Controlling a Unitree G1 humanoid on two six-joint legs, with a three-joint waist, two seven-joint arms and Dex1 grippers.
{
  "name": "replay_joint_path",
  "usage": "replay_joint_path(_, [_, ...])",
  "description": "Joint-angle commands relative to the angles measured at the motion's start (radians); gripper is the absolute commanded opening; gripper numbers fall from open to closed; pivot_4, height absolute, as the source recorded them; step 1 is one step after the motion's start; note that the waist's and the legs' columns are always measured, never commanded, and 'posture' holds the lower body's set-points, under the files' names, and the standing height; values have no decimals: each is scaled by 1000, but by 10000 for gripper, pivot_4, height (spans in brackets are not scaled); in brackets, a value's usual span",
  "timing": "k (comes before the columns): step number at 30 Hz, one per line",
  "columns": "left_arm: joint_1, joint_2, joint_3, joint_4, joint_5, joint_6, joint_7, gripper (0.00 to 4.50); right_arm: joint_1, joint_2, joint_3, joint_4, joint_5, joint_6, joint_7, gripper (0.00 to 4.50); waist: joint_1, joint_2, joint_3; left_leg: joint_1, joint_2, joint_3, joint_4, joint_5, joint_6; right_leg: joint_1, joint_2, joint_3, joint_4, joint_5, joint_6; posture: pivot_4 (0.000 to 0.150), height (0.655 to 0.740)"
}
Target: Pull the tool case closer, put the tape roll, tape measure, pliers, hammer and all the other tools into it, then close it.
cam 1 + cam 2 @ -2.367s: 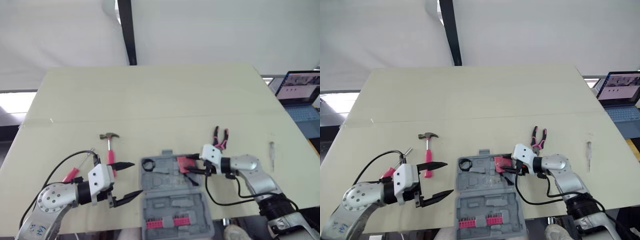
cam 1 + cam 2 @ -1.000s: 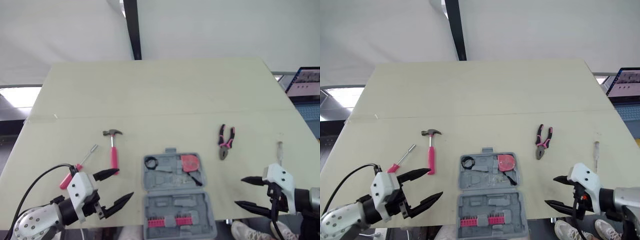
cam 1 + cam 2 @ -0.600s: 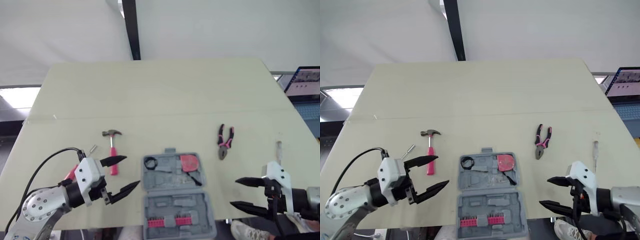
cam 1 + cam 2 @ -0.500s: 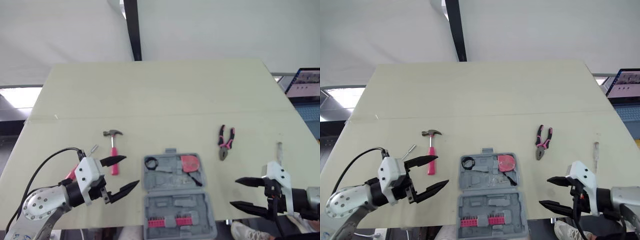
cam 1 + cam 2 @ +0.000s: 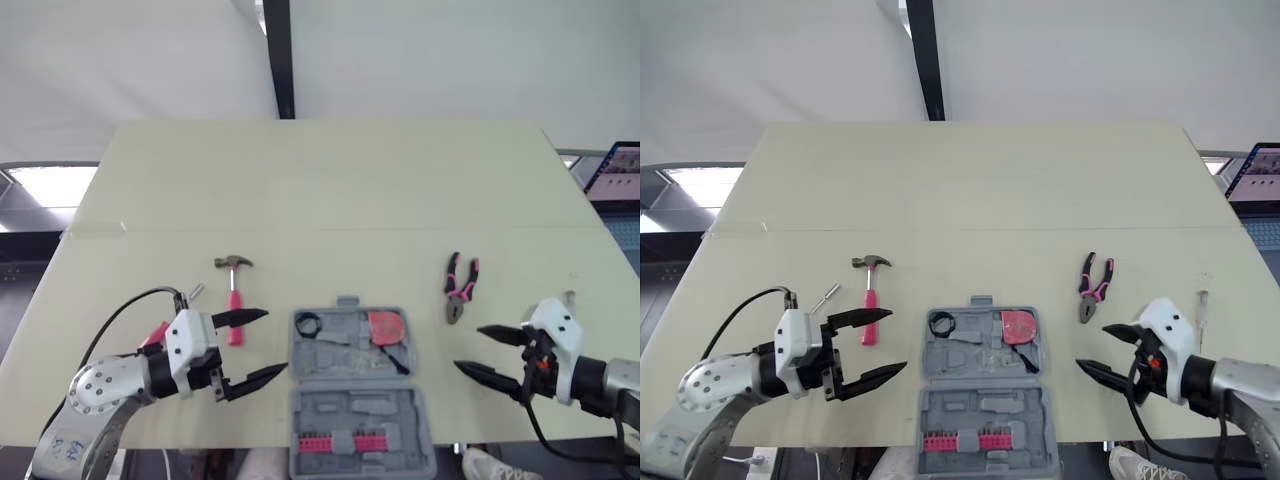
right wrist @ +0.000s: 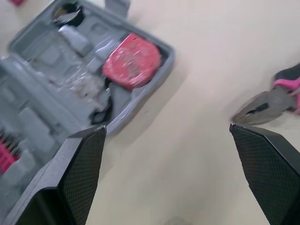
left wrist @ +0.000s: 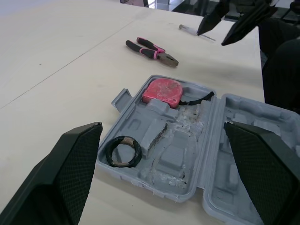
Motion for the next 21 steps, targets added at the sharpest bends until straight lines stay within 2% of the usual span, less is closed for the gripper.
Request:
replay_joint_path(1, [-53,-1,-33,40,2,-48,-50,45000,-44,54,-13,-71,-9,106,-177,44593,0,0,0,0,0,0,0,0,0,0,0,0,0,0,0,1500,7400])
replay_joint_path(9, [-194,-14,-113,132,-4,-69,-125,45000,-164,284,83,-147,-75,330,-549,44593,-6,1,-1,-1,0,3,-1,0,-1,-5,0,4,5,0,0,1500,7400])
replay_joint_path(14, [-237,-22,-134,145,5,-67,-119,45000,-222,398,128,-131,-120,382,-674,44593,-16,1,-1,-2,0,10,-2,1,-1,-15,0,13,11,0,-1,1500,7400])
replay_joint_path(21, [-270,-29,-159,119,12,-36,-84,45000,-342,509,165,18,-204,340,-769,44593,-21,1,-1,-1,0,17,-3,0,-1,-21,1,19,14,0,-1,1500,7400])
